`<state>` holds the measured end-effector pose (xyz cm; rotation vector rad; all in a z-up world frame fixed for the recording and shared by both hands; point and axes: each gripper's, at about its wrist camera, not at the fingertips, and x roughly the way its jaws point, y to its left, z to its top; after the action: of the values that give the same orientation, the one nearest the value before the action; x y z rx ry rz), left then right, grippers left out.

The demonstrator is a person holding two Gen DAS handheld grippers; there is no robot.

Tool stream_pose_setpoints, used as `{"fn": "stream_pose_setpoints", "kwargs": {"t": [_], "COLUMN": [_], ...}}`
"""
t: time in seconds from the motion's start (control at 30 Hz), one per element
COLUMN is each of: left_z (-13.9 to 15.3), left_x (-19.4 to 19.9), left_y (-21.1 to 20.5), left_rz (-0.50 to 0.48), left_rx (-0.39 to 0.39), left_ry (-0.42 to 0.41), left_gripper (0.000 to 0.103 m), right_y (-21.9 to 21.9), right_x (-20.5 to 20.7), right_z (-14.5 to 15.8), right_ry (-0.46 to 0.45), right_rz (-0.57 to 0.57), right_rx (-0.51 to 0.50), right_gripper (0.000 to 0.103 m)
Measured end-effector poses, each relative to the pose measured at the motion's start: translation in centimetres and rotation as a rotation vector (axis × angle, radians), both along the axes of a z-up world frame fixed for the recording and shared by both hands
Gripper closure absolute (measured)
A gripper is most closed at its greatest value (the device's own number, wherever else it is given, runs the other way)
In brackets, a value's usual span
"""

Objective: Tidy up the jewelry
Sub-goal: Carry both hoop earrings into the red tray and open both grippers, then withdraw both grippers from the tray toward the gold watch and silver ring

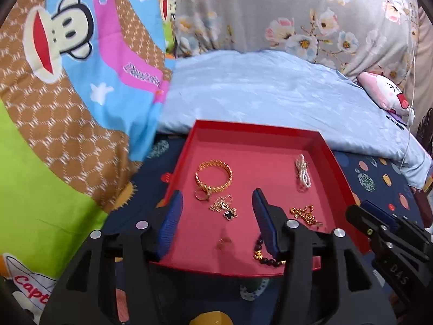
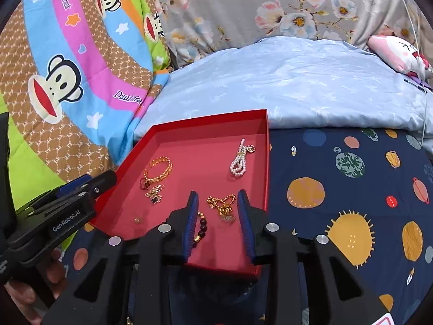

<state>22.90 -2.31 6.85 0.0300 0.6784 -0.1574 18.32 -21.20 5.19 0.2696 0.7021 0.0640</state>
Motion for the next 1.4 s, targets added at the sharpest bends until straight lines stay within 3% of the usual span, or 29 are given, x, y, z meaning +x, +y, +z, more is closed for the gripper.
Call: {"fn": "stream_pose_setpoints", "kwargs": {"t": [0.37, 0.77, 0.97, 1.3, 1.4], "left_z": [0.1, -3.7, -5.9, -7.2, -7.3], "left_x": [-3.1, -11.0, -13.4, -13.6, -13.5], "left_y": [1.9, 4.5, 5.6, 6.2, 6.2], "left_rz": [0.021, 0.034, 0.058, 0.066, 0.066], "left_rx": [-0.006, -0.024, -0.046, -0.030, -0.032], "left_ry": [0.027, 0.161, 0.228, 0.249, 0.246], "left_gripper": [0.051, 0.051, 0.051, 0.051, 0.050], "right_y": [1.7, 4.5, 6.1, 8.5, 8.8], "right_x": [-4.9, -11.9, -11.7, -9.3, -9.0], "right_z": [0.8, -2.7, -4.3, -5.9, -5.9], "right_ry": [-0.013, 0.095, 0.137, 0.185, 0.186], "right_rz": [0.033, 0.100, 0.138, 0.161, 0.152], "right_rx": [-0.010, 0.027, 0.008, -0.055, -0.088], "right_gripper": [0.073, 0.073, 0.073, 0.074, 0.081]}}
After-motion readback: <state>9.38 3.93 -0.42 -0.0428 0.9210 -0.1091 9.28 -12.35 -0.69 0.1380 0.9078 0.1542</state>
